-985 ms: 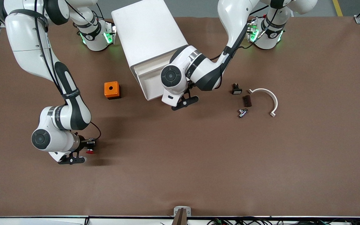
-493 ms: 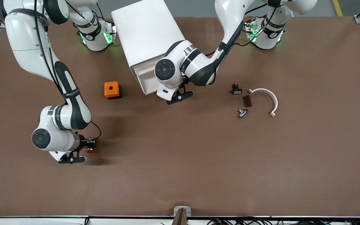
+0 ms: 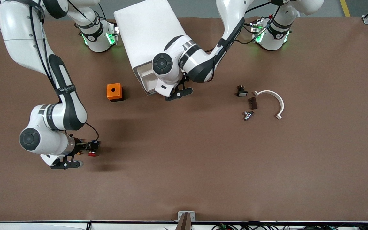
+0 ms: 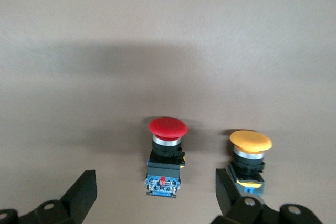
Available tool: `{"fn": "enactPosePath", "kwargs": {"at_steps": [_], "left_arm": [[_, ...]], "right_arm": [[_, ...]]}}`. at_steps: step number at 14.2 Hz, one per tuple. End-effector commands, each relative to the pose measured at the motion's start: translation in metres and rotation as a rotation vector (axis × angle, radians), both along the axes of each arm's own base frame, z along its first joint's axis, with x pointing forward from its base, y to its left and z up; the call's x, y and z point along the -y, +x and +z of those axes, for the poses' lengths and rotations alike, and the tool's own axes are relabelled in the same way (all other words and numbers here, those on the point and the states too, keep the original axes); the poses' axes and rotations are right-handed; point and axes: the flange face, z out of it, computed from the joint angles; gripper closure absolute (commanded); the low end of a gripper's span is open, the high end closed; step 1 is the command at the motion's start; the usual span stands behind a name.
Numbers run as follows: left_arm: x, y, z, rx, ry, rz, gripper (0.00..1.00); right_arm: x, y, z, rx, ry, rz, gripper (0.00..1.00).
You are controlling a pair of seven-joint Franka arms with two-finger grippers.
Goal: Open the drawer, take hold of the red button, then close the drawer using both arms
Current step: 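Push the drawer inward with the left gripper while the right gripper retracts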
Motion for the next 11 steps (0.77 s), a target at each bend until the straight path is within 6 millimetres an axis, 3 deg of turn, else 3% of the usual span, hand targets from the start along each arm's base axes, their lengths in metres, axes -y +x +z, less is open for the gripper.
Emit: {"fn": "enactPosePath", "kwargs": {"at_steps": [1, 5, 11], "left_arm": [[0.0, -0.014, 0.008, 0.0, 0.013, -0.017, 0.0], [0.006, -0.024, 0.007, 0.013, 0.021, -0.055, 0.0], [0.015, -0.039, 0.005, 0.021, 0.026, -0.1, 0.0]], "right_arm": [[0.006, 0.003, 0.033, 0.036, 0.024, -0.001, 0.0], [0.019, 0.01, 0.086, 0.118, 0.024, 0.014, 0.0], [0.041, 0.001, 0.135, 0.128, 0.013, 0.002, 0.0]]}}
